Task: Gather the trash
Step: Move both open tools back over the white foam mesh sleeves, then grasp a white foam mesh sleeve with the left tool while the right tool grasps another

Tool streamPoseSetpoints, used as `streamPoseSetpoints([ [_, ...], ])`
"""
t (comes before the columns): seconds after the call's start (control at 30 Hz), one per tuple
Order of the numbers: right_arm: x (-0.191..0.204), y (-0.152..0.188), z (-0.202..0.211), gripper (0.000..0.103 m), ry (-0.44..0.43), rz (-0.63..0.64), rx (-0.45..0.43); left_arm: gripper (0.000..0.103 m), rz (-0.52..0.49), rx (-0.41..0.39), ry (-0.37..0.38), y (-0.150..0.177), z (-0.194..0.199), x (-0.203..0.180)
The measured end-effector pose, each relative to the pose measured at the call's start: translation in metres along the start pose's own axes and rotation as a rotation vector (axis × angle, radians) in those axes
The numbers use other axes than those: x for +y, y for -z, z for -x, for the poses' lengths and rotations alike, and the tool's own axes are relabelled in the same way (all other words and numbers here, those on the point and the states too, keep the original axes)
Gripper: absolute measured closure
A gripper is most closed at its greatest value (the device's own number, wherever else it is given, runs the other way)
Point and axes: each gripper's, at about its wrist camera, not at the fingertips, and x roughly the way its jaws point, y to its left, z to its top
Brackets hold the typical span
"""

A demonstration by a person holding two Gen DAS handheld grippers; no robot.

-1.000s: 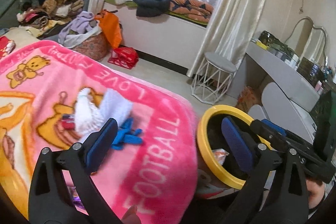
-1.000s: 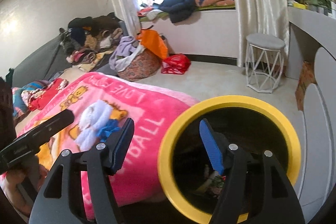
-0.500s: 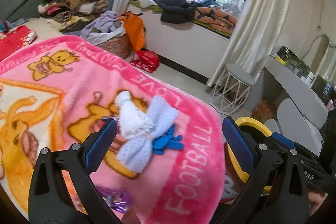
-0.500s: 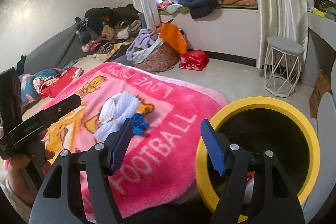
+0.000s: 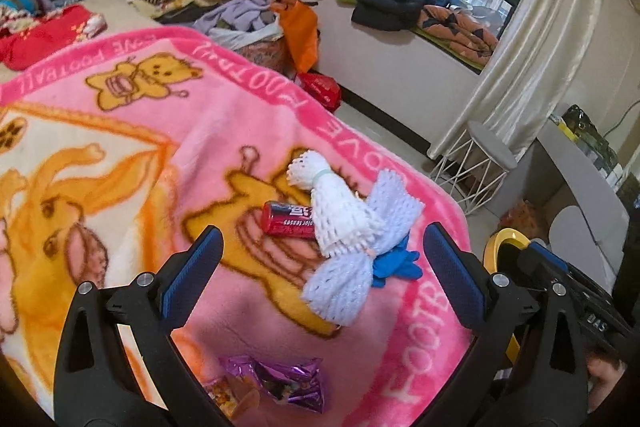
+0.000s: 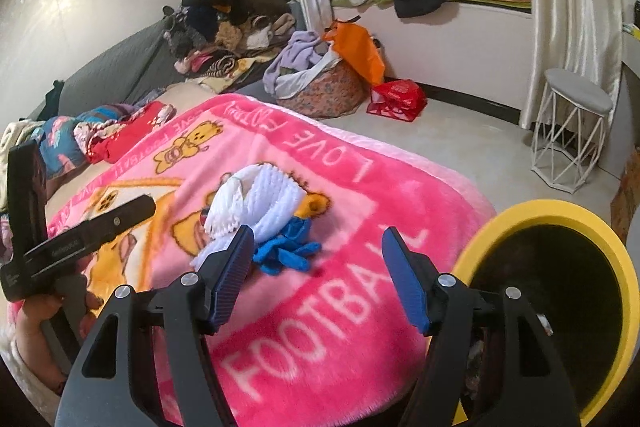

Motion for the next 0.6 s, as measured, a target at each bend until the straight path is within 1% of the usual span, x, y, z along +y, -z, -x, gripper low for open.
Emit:
streamPoseSetpoints([
  [0.17, 0.006, -0.011, -0.028, 0.039, -0.007, 0.009, 0.024, 0.011, 0.021, 0.034, 0.026, -0.003, -0.013, 0.005],
  [0.23, 0.005, -0.015, -0.042, 0.039, -0.016, -0.003, 0.045, 0.013, 0.026, 0.058, 0.038, -0.004, -0.020, 0.005],
  [0.3, 0.003, -0.017, -0.053, 0.039, -0.033, -0.020, 0.069, 0.022, 0.028, 0.081, 0.052, -0.005, -0.028, 0.005],
  [0.37, 0.004, -0.018, -0.062, 0.039, -0.046, -0.025, 0.081, 0.027, 0.040, 0.101, 0.070, -0.007, -0.036, 0.006],
  [0.5, 0.006, -0.020, -0.081, 0.050, -0.077, -0.031, 0.114, 0.037, 0.043, 0.124, 0.099, -0.011, -0.046, 0.003],
  [0.6, 0.005, -0.023, -0.095, 0.056, -0.087, -0.044, 0.133, 0.041, 0.041, 0.152, 0.108, -0.011, -0.057, 0.000],
])
